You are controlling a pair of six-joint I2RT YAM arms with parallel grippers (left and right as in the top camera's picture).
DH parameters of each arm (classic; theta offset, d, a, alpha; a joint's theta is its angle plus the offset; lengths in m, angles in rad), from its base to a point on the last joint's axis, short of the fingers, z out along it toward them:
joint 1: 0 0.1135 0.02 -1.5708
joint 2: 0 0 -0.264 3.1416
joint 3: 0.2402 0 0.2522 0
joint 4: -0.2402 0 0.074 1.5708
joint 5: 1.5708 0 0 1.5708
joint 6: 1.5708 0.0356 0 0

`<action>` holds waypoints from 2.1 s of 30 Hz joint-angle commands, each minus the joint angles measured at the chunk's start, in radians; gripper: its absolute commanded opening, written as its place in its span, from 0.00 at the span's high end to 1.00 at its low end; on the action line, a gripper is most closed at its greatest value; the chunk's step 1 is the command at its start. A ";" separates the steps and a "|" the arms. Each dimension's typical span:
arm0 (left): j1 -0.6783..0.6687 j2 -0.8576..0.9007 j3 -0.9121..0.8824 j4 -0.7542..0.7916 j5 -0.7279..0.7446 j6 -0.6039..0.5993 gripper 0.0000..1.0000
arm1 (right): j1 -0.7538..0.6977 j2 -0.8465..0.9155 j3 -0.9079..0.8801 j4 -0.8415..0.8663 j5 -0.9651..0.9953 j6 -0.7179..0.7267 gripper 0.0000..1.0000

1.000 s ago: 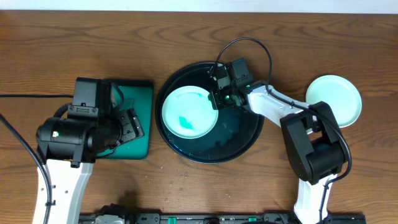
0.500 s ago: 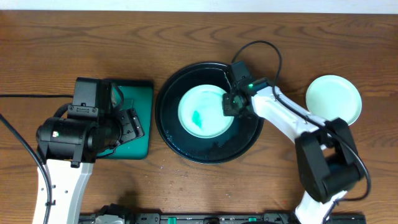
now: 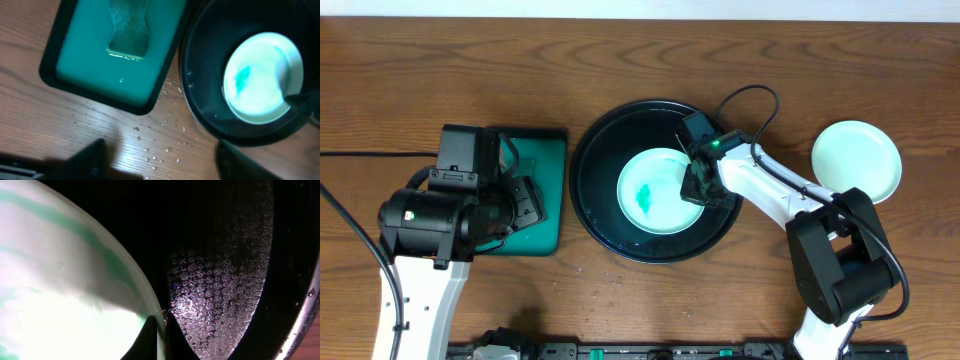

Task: Clean dirty plates on tray and stack at the side
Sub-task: 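Grasp the sponge in the green basin with the left gripper and lift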

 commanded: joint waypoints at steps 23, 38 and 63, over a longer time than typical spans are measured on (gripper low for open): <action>0.015 0.442 -0.026 0.222 -0.195 0.029 0.46 | 0.023 0.072 -0.016 0.064 -0.071 -0.097 0.98; 0.197 0.597 -0.043 0.290 -0.071 0.088 0.47 | 0.002 0.067 -0.016 0.084 -0.150 0.066 0.99; 0.196 0.853 -0.044 0.465 0.033 0.152 0.93 | 0.002 0.067 -0.016 0.058 -0.184 -0.036 0.99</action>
